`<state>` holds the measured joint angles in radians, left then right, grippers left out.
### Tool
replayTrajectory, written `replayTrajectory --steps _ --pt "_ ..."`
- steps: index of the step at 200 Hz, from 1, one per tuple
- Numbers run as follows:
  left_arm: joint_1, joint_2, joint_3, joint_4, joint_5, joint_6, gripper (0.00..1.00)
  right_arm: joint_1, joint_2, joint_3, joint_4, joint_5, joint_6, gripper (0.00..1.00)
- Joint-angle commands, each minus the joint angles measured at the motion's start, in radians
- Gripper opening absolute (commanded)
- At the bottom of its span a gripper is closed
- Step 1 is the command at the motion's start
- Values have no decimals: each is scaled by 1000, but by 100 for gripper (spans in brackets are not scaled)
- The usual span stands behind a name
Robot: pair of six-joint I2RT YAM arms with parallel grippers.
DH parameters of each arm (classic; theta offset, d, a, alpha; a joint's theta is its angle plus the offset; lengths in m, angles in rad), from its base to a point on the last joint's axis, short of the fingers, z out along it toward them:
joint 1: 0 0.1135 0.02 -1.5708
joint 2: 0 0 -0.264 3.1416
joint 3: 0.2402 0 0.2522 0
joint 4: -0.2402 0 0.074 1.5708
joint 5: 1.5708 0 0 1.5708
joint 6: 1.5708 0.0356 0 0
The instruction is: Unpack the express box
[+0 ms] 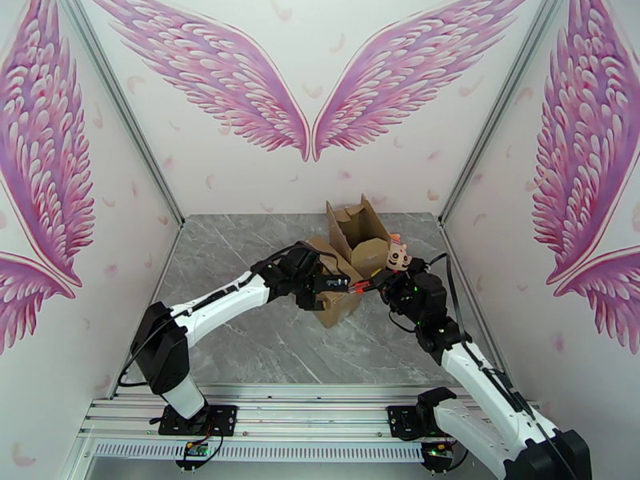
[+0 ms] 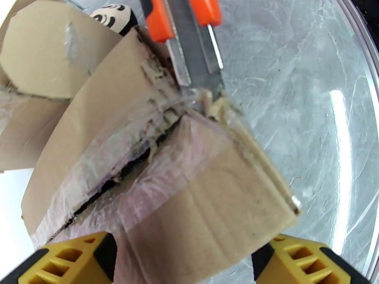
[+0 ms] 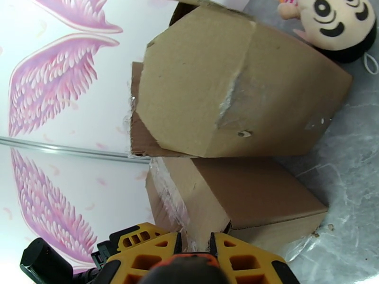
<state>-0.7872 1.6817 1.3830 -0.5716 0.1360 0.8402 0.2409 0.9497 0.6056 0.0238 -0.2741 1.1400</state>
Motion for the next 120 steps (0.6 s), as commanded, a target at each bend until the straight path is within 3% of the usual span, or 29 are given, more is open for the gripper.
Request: replayTrajectory --steps 1,58,81,120 --pt "-4 -43 -30 61 -22 -11 80 -7 17 67 55 -125 -58 0" --pt "-9 -79 -85 150 2 47 87 -19 61 56 84 -167 -59 0" --pt "-15 -75 -135 241 45 90 89 -19 86 25 76 -153 31 0" --pt "-30 -8 -111 288 73 77 88 -20 98 -88 280 -150 217 0"
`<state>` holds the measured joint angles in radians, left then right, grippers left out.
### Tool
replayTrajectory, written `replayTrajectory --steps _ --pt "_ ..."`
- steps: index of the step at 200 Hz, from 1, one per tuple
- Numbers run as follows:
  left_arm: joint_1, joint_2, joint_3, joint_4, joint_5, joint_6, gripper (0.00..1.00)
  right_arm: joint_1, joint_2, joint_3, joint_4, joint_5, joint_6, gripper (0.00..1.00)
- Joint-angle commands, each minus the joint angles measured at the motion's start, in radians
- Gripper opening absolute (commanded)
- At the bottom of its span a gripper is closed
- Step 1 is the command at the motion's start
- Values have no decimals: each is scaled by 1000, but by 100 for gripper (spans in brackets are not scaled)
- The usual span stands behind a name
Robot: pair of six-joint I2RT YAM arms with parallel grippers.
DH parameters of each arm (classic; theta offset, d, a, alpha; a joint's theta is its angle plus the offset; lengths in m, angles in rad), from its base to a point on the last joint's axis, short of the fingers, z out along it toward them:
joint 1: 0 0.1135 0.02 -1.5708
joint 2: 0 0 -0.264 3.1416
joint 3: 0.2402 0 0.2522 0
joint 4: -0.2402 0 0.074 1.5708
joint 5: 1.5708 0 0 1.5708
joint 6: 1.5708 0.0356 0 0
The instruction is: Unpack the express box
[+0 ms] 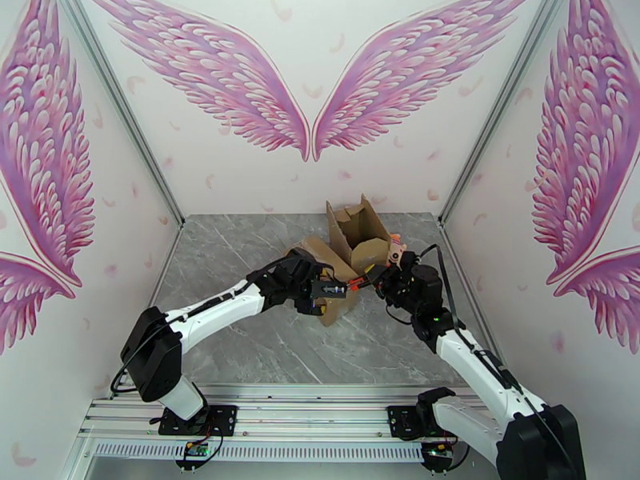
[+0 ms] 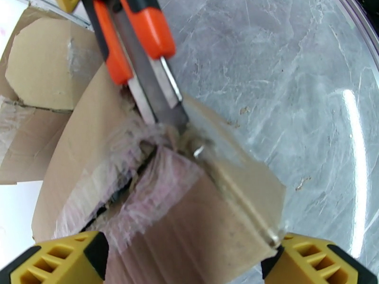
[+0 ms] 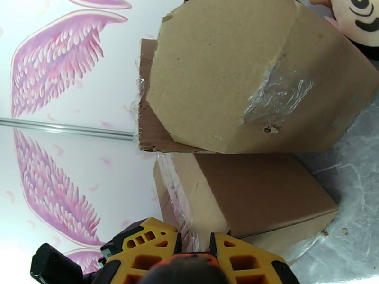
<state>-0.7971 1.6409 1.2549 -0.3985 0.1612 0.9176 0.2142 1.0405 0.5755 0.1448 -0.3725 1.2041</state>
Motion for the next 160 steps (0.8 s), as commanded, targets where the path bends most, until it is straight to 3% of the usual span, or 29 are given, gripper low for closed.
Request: replayTrajectory --steps 1,32,55,110,160 --pt "-20 34 18 117 47 -1 88 7 8 -60 162 -52 156 1" --pt "-36 40 13 174 27 -34 89 7 12 -69 196 -78 189 0" --pt "-37 8 29 130 34 -10 90 2 36 -28 149 -126 111 0" --pt "-37 -16 89 -17 28 52 89 -12 293 110 296 -359 89 0" --pt "20 -39 115 -79 -11 16 87 -12 256 189 54 -265 -64 0"
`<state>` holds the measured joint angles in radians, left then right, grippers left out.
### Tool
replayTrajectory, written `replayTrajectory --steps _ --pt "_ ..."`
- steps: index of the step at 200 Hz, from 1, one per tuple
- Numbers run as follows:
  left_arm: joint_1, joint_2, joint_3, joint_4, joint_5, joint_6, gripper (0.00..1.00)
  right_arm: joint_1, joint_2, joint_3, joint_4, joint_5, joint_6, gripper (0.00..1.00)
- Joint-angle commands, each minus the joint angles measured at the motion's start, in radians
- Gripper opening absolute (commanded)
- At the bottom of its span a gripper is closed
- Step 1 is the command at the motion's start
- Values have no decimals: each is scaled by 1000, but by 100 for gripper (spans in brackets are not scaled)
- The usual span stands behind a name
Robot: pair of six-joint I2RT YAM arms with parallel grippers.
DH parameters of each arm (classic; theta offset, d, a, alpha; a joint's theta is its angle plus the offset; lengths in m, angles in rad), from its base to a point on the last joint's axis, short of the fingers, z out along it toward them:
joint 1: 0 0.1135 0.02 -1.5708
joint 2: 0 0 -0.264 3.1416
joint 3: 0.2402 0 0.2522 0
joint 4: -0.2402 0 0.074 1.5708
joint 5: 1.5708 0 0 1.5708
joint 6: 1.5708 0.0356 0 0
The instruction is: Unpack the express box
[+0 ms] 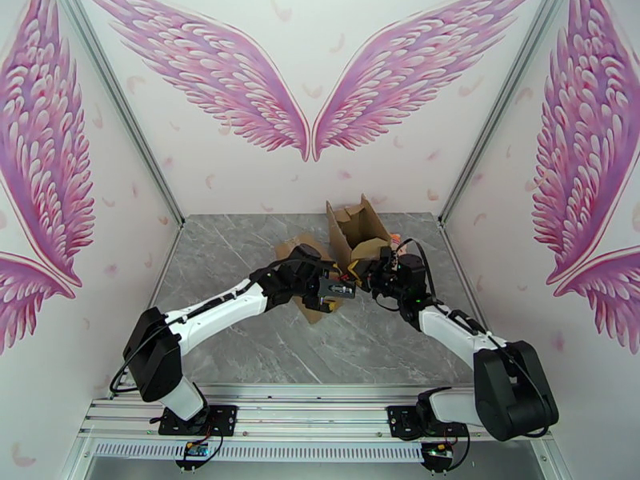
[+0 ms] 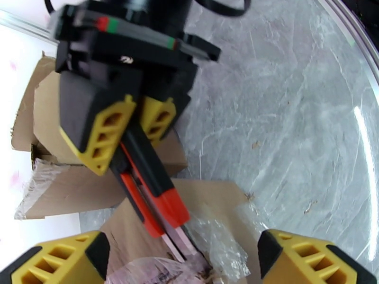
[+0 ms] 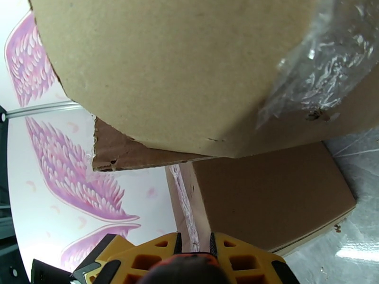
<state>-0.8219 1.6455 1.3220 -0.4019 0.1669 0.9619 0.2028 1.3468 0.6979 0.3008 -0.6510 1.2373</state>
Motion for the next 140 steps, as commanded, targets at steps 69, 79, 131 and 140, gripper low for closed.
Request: replayTrajectory --steps 69,79,131,140 --pt "268 41 223 -79 77 -478 88 4 -112 109 -296 133 -252 0" --pt "287 58 256 -107 115 -517 88 5 -109 123 -310 138 -267 0" --pt "323 153 368 -144 -13 -577 89 54 -90 184 -357 188 -311 0" --pt "346 203 438 -177 -14 -626 88 80 -88 200 -389 227 -336 0"
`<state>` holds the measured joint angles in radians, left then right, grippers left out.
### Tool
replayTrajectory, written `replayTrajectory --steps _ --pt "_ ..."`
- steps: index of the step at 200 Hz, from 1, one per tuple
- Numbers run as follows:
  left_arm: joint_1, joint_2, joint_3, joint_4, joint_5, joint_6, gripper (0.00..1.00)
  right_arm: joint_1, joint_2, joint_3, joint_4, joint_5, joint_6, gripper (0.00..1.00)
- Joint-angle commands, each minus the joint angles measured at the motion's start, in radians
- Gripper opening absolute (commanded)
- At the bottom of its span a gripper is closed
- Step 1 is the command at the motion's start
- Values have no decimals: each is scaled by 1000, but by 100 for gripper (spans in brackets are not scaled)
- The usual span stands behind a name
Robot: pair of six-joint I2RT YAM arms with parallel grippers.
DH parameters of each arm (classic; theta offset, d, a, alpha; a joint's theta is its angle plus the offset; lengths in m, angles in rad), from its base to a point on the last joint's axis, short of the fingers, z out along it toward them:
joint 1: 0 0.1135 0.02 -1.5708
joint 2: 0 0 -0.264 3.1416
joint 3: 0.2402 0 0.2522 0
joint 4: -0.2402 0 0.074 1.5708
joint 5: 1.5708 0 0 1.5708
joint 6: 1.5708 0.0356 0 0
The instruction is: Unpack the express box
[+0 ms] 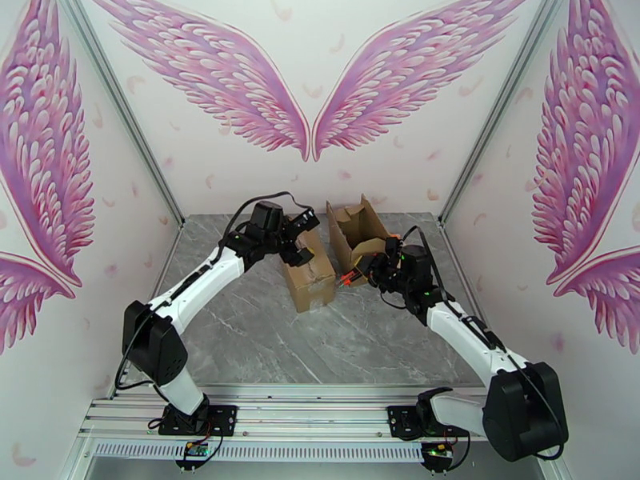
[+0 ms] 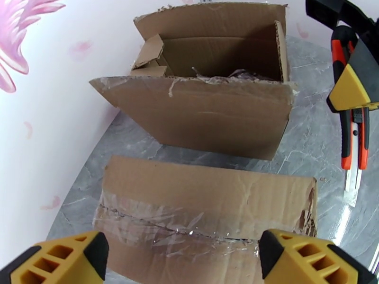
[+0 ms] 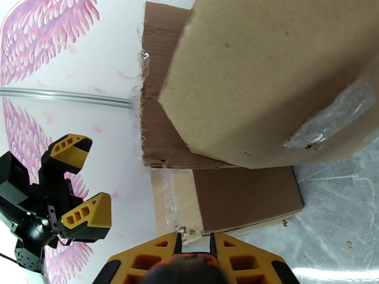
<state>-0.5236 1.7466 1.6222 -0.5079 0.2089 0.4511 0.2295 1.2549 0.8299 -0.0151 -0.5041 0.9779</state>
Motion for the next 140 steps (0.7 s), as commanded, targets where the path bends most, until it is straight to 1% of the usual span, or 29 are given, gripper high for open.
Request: replayTrajectory --steps 1,27,40,60,86,108,140 --pt "51 110 146 -73 -56 -121 88 56 4 68 -76 84 -79 0" --pt "118 263 330 -159 -53 -261 87 123 18 82 -104 187 -109 0" --pt "145 318 375 -179 -39 -313 87 160 28 97 -138 256 -137 0" --pt "176 366 394 -192 7 -363 86 191 56 109 -145 310 -154 0" --pt "192 365 335 -179 80 -387 85 197 80 104 -116 368 -147 0" --pt "201 312 218 -120 137 -404 83 195 88 105 -102 414 -161 0" --pt "220 203 20 -13 214 -460 80 186 117 131 -82 420 -185 0"
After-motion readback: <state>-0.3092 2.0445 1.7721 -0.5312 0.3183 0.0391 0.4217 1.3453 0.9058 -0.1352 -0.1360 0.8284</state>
